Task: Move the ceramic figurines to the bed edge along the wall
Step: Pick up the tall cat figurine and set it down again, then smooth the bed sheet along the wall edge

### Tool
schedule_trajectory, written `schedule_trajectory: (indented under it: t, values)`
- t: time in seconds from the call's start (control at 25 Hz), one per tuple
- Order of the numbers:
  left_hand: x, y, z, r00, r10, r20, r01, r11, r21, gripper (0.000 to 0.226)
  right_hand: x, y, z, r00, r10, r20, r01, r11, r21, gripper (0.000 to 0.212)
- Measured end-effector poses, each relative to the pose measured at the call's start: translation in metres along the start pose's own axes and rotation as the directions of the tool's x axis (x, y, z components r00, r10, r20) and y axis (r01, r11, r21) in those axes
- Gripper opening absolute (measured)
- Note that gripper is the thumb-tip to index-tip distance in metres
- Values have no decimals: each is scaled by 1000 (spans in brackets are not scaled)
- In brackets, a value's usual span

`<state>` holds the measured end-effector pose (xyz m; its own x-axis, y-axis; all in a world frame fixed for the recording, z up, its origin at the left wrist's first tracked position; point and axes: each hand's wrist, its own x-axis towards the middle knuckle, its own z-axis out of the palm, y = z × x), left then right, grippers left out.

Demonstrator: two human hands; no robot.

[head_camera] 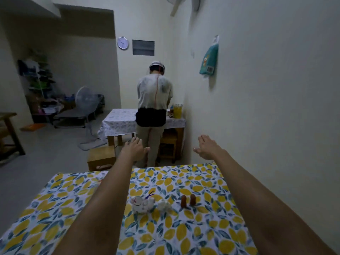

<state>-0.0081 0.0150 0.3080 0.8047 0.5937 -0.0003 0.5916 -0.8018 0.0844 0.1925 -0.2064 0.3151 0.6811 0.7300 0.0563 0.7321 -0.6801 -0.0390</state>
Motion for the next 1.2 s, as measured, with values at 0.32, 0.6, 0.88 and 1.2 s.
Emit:
schedule_trajectory:
  t: [0.32, 0.6, 0.88, 1.2]
  values:
    - [51, 85, 149, 936, 171, 306, -167, 985, -38, 71, -13, 50, 136, 966, 78, 248, -110, 987, 116, 69]
    - [104, 111, 291, 843, 297, 450, -301, 952, -65, 69, 22, 44, 282, 918, 61, 391, -136, 977, 166, 61]
    - [133, 141, 340, 804, 478, 353, -417, 877, -239, 34, 45, 47, 328, 951, 58, 303, -126, 970, 210, 35]
    - [172, 294, 316, 700, 659, 274, -480, 719, -503, 19, -8, 187, 274, 803, 575, 155, -592, 743, 311, 21]
